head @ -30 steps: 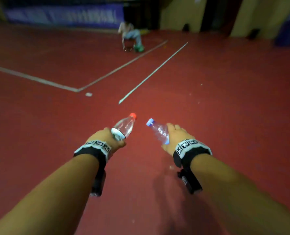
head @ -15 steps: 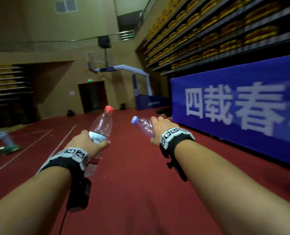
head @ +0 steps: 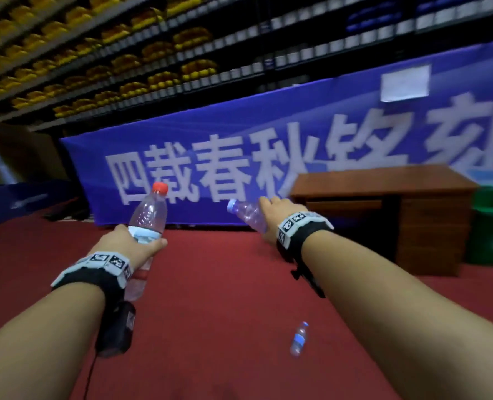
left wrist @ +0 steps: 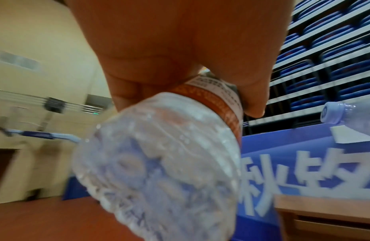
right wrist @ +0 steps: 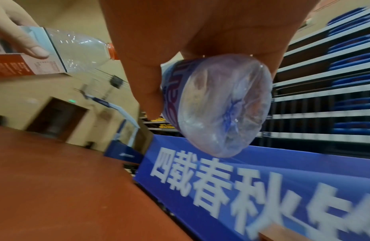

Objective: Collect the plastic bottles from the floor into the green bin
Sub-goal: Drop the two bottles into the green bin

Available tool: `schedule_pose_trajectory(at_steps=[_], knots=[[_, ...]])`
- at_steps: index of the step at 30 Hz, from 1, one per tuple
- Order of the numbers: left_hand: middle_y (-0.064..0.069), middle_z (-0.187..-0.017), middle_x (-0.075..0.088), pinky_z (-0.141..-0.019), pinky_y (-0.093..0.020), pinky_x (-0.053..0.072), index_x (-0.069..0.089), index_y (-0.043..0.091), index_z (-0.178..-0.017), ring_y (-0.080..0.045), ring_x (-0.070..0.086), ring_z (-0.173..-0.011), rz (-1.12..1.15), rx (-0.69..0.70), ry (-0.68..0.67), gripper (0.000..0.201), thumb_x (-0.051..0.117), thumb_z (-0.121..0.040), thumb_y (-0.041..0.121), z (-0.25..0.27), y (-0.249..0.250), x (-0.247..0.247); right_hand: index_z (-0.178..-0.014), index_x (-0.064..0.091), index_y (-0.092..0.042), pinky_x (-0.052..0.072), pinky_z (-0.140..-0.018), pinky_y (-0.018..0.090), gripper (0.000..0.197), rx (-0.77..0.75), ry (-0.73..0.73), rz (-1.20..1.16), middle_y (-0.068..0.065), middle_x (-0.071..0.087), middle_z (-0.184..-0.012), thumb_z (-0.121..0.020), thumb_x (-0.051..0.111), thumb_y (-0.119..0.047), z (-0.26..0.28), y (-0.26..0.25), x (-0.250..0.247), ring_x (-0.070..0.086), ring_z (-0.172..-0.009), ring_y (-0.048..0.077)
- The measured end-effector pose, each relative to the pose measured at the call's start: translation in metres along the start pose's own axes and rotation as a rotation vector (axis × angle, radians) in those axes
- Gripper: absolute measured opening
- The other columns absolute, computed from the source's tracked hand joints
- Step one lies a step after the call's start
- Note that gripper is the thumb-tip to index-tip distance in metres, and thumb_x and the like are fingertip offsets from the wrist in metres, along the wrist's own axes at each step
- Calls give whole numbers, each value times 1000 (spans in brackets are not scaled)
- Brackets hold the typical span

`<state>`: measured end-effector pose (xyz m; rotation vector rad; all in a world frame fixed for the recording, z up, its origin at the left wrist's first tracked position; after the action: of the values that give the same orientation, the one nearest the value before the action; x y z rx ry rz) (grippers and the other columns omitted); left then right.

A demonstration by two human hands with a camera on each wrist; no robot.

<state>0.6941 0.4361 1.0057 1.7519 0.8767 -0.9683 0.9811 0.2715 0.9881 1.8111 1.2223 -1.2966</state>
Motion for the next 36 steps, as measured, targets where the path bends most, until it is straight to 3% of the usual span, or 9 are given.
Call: schedule_pose_trajectory(at_steps=[7, 9, 13, 16, 19, 23, 28, 32, 36], knots=[[-7, -85, 67, -69, -32, 47, 61, 23, -81, -28, 60, -75, 82, 511, -253, 59, 72, -56, 75, -9, 172, 98, -122, 43, -15, 46, -84, 43, 56, 580, 29, 103, 12, 51, -123, -78, 70, -38, 120, 150, -37, 55, -115, 36], [-5, -88, 69, -71, -32, 50, 65, 26, -87, -28, 63, -78, 82, 639, -319, 70, 67, -48, 84, 16, 216, 127, -121, 43, -16, 46, -82, 43, 54, 737, 36, 147, 12, 52, -120, -78, 68, -38, 179, 175, -44, 56, -113, 36], [-11, -99, 69, -78, -36, 52, 62, 15, -106, -34, 66, -90, 90, 886, -454, 97, 65, -42, 88, 106, 290, 180, -120, 43, -17, 42, -74, 41, 52, 986, -55, 271, 10, 53, -118, -77, 66, -38, 309, 195, -55, 57, -109, 35], [-11, -101, 67, -72, -33, 47, 60, 11, -108, -33, 64, -89, 129, 1029, -569, 87, 71, -53, 78, 196, 338, 192, -122, 43, -17, 40, -72, 40, 55, 1151, -88, 350, 10, 53, -117, -77, 68, -35, 399, 208, -80, 57, -109, 35], [-6, -94, 63, -70, -29, 42, 60, 18, -94, -30, 61, -86, 176, 1144, -668, 62, 75, -63, 70, 278, 386, 198, -121, 43, -18, 42, -71, 40, 54, 1281, -93, 383, 10, 54, -115, -77, 67, -37, 467, 227, -105, 58, -107, 35], [5, -78, 64, -72, -26, 43, 60, 30, -70, -19, 57, -74, 259, 1226, -753, 35, 76, -69, 61, 353, 449, 200, -118, 43, -19, 49, -74, 42, 52, 1363, -71, 398, 8, 53, -111, -75, 67, -35, 524, 271, -131, 59, -102, 36], [1, -81, 65, -69, -29, 49, 67, 27, -90, -23, 62, -73, 261, 1183, -662, 65, 69, -51, 79, 386, 543, 213, -122, 42, -21, 43, -72, 39, 54, 1315, -91, 441, 7, 53, -116, -77, 68, -35, 554, 350, -153, 58, -107, 33], [5, -82, 68, -63, -25, 43, 67, 37, -75, -14, 60, -68, 356, 1191, -700, 25, 75, -70, 60, 418, 614, 203, -124, 39, -22, 43, -76, 39, 54, 1313, -71, 435, 6, 52, -121, -79, 65, -36, 567, 424, -176, 56, -111, 32], [8, -80, 66, -64, -25, 44, 71, 35, -89, -13, 60, -69, 309, 1158, -700, 35, 74, -68, 63, 425, 658, 220, -134, 34, -22, 43, -79, 40, 61, 1248, -96, 424, 7, 50, -129, -82, 63, -34, 536, 488, -182, 54, -116, 32]])
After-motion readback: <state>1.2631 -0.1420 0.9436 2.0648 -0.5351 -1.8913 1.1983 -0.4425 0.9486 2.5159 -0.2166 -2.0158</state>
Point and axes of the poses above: each hand's wrist, its own z-axis away from the middle knuckle, its own x-axis out of the palm, y = z × x, the point moved 9 cm from there along -z, towards the middle knuckle
